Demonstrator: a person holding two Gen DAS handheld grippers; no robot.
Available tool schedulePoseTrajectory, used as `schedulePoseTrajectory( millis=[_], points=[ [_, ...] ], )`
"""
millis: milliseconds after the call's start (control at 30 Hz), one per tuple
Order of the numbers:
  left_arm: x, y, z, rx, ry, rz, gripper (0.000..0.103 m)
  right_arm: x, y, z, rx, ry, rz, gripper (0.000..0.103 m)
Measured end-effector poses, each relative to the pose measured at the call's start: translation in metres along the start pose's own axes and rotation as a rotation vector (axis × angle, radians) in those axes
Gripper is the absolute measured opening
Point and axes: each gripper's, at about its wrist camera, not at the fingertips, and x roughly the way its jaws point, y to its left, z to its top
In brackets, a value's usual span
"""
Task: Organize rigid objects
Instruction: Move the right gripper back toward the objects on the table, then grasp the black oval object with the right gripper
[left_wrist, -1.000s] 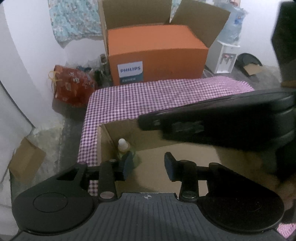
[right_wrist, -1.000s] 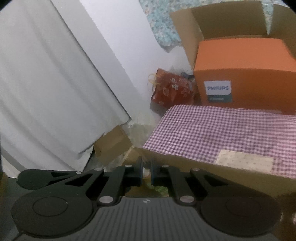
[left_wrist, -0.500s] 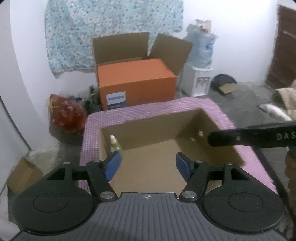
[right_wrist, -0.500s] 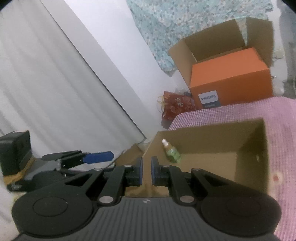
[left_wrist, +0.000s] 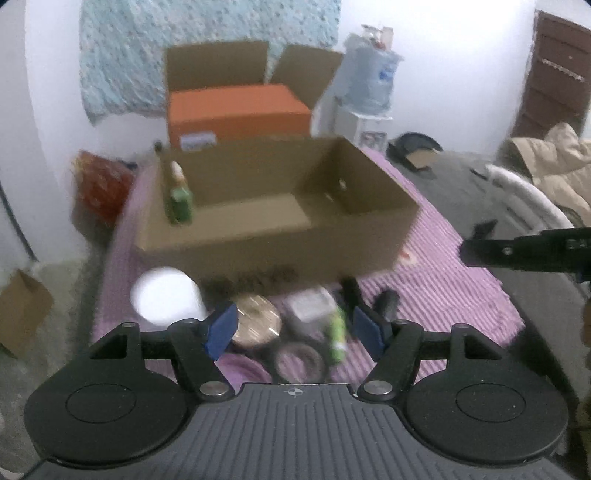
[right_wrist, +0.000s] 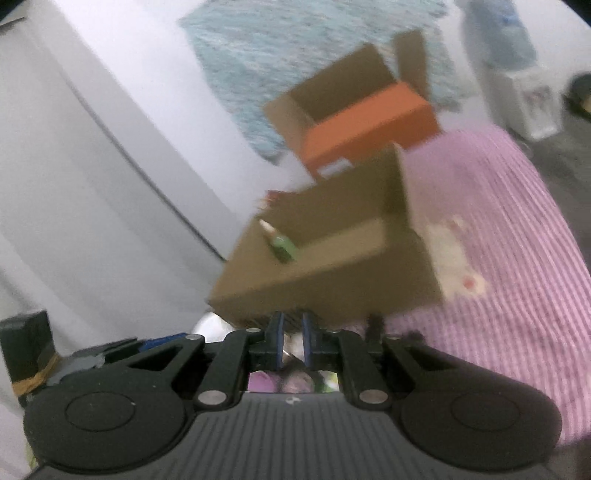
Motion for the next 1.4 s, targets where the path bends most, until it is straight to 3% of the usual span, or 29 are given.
schedulePoseTrajectory(
  millis=[167, 300, 533, 667, 1067, 1400],
  points=[
    [0.034, -0.023, -0.009, 0.032, 0.007, -0.077, 0.069, 0.018, -0.033, -0.020, 0.080, 0.051, -0.113, 0.012],
    [0.067, -0.041, 0.000, 0.070, 0.025, -0.153, 0.063, 0.039, -0.058, -0.023, 0.160, 0.089, -0.150, 0.012],
    [0.106, -0.067, 0.004, 0.136, 0.092, -0.209, 0.048, 0.058, -0.093, -0.035, 0.319, 0.124, -0.131, 0.012],
    [0.122, -0.072, 0.003, 0.159, 0.140, -0.219, 0.042, 0.070, -0.109, -0.031, 0.376, 0.140, -0.110, 0.012],
    [0.150, -0.074, 0.001, 0.170, 0.261, -0.210, 0.040, 0.099, -0.132, -0.024, 0.441, 0.173, -0.066, 0.016],
    [0.156, -0.081, 0.002, 0.187, 0.256, -0.186, 0.040, 0.122, -0.125, -0.017, 0.408, 0.189, -0.049, 0.017]
  ],
)
